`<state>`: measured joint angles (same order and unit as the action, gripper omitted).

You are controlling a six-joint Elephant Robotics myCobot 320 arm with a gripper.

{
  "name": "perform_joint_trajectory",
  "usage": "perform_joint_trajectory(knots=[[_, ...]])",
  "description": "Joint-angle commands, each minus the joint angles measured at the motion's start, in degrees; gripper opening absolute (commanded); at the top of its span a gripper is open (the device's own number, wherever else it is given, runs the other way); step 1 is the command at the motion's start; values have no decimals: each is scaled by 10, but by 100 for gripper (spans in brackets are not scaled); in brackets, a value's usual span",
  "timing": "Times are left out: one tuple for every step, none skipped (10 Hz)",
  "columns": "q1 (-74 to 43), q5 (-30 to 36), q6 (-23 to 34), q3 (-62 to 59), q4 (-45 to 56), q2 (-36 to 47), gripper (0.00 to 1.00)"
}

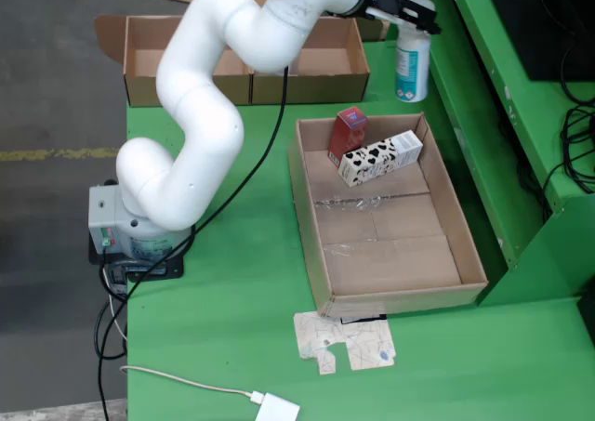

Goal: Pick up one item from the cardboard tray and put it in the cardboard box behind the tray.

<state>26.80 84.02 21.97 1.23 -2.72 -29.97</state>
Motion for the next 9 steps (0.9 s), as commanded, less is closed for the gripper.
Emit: perform_joint_trajectory(knots=[[84, 2, -5, -12, 147, 44, 0], [196, -19, -24, -12, 236, 77, 0], [196, -19, -24, -12, 236, 77, 0], [235, -18, -29, -12, 288, 95, 0], [274, -19, -33, -12, 339, 120, 0], [341, -30, -46, -12, 394, 139, 0], [341, -30, -46, -12, 394, 139, 0], [415, -46, -67, -12, 441, 154, 0], [415, -46, -67, -12, 441, 154, 0]])
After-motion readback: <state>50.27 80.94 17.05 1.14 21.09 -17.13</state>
